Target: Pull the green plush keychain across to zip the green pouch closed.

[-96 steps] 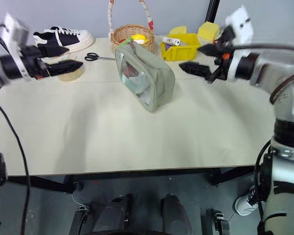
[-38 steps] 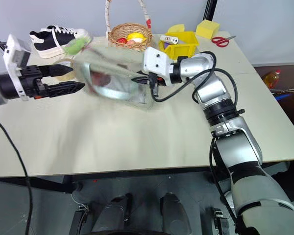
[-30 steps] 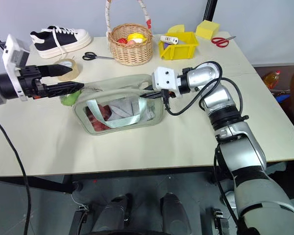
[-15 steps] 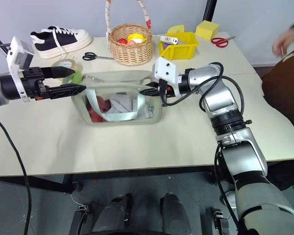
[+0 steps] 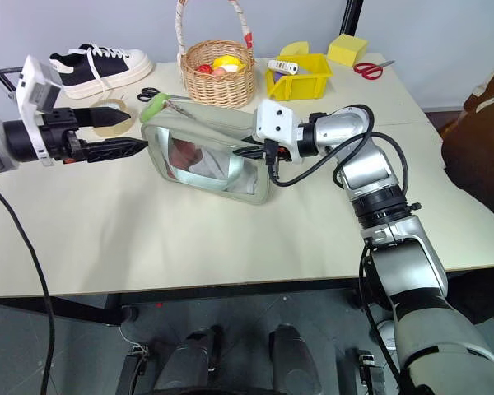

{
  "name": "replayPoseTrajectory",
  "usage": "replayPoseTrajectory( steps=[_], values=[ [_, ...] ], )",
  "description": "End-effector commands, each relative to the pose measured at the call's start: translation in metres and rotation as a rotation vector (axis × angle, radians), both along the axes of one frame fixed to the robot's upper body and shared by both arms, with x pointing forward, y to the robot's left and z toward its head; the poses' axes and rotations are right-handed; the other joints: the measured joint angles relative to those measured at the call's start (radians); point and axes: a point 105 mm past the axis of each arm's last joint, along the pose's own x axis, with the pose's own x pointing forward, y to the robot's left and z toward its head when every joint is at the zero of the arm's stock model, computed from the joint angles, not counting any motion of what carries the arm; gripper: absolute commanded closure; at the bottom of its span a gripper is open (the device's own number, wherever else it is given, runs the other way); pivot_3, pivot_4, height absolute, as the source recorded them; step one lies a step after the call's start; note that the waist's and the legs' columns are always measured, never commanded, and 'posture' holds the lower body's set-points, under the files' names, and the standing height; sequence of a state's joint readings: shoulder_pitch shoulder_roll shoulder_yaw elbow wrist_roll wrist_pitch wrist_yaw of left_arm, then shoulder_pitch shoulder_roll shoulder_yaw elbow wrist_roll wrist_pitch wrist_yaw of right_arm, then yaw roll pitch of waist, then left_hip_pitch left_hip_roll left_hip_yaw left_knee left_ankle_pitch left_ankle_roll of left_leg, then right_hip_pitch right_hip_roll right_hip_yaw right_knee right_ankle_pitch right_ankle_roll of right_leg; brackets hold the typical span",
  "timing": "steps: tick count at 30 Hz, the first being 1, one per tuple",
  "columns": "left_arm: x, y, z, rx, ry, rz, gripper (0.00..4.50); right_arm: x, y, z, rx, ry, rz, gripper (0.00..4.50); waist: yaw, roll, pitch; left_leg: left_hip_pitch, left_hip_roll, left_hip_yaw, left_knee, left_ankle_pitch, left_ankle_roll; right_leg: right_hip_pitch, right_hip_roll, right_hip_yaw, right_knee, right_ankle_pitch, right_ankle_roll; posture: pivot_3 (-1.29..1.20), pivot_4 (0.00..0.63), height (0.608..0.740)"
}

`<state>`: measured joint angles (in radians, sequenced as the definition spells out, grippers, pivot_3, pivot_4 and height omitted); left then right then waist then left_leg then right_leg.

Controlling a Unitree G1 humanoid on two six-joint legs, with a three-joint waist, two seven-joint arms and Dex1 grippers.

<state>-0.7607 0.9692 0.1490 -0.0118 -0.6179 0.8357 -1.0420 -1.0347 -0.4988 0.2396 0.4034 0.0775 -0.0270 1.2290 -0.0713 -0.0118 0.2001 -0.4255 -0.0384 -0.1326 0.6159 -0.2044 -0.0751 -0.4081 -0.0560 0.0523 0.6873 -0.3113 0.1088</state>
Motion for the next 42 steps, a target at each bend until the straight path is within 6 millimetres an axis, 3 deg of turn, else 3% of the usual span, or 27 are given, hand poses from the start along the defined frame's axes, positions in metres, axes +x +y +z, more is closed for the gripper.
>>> replayPoseTrajectory(
  steps=[1, 11, 17, 24, 34, 36, 37, 42],
  values=[
    [-0.002, -0.001, 0.013, 0.010, -0.060, -0.005, 0.00, -0.003, 0.004, 0.010, -0.014, -0.085, 0.040, 4.48, 0.000, 0.000, 0.000, 0.000, 0.000, 0.000, 0.000, 0.000, 0.000, 0.000, 0.000, 0.000, 0.000, 0.000, 0.000, 0.00, 0.150, 0.740],
    [-0.004, -0.001, 0.011, 0.013, -0.054, -0.005, 0.00, 0.008, -0.005, -0.001, -0.044, -0.090, 0.025, 4.48, 0.000, 0.000, 0.000, 0.001, 0.000, 0.000, 0.000, 0.000, 0.000, 0.000, 0.000, 0.000, 0.001, 0.000, 0.000, 0.00, 0.150, 0.740],
    [-0.005, -0.001, 0.011, 0.014, -0.053, -0.007, 0.00, 0.009, -0.015, 0.013, -0.030, -0.115, 0.047, 4.48, 0.001, 0.000, 0.000, 0.001, 0.000, 0.000, 0.000, 0.000, 0.000, 0.001, 0.000, 0.000, 0.001, 0.000, 0.000, 0.00, 0.150, 0.740],
    [-0.004, -0.001, 0.011, 0.013, -0.053, -0.007, 0.00, 0.000, -0.007, 0.032, -0.002, -0.176, 0.113, 4.48, 0.001, 0.000, 0.000, 0.000, 0.000, 0.000, 0.000, 0.000, 0.000, 0.001, 0.000, 0.000, 0.000, 0.000, 0.000, 0.00, 0.150, 0.740],
    [-0.004, -0.002, 0.011, 0.013, -0.052, -0.008, 0.00, 0.003, -0.010, -0.005, -0.028, -0.071, 0.063, 4.48, 0.000, 0.000, 0.000, 0.001, 0.000, 0.000, 0.001, 0.000, -0.001, 0.001, 0.000, 0.000, 0.001, 0.000, 0.000, 0.00, 0.150, 0.740],
    [-0.005, -0.002, 0.011, 0.013, -0.050, -0.008, 0.00, 0.005, -0.012, -0.006, -0.028, -0.056, 0.049, 3.69, 0.000, 0.000, 0.000, 0.001, 0.000, 0.000, 0.001, 0.001, -0.001, 0.001, 0.000, 0.000, 0.002, 0.000, 0.000, 0.00, 0.150, 0.740],
    [-0.005, -0.002, 0.011, 0.014, -0.049, -0.007, 0.00, 0.005, -0.013, -0.006, -0.030, -0.054, 0.044, 3.53, 0.000, 0.000, 0.000, 0.001, 0.000, 0.000, 0.001, 0.001, -0.001, 0.001, 0.000, 0.000, 0.002, 0.000, 0.000, 0.00, 0.150, 0.740],
    [-0.004, 0.008, 0.013, 0.016, -0.050, 0.028, 0.00, -0.004, -0.023, 0.013, -0.029, -0.054, 0.036, 1.06, 0.002, 0.000, 0.000, 0.001, 0.000, 0.000, 0.001, 0.001, -0.001, 0.001, 0.000, 0.000, 0.002, 0.000, 0.000, 0.00, 0.150, 0.740]
  ],
)
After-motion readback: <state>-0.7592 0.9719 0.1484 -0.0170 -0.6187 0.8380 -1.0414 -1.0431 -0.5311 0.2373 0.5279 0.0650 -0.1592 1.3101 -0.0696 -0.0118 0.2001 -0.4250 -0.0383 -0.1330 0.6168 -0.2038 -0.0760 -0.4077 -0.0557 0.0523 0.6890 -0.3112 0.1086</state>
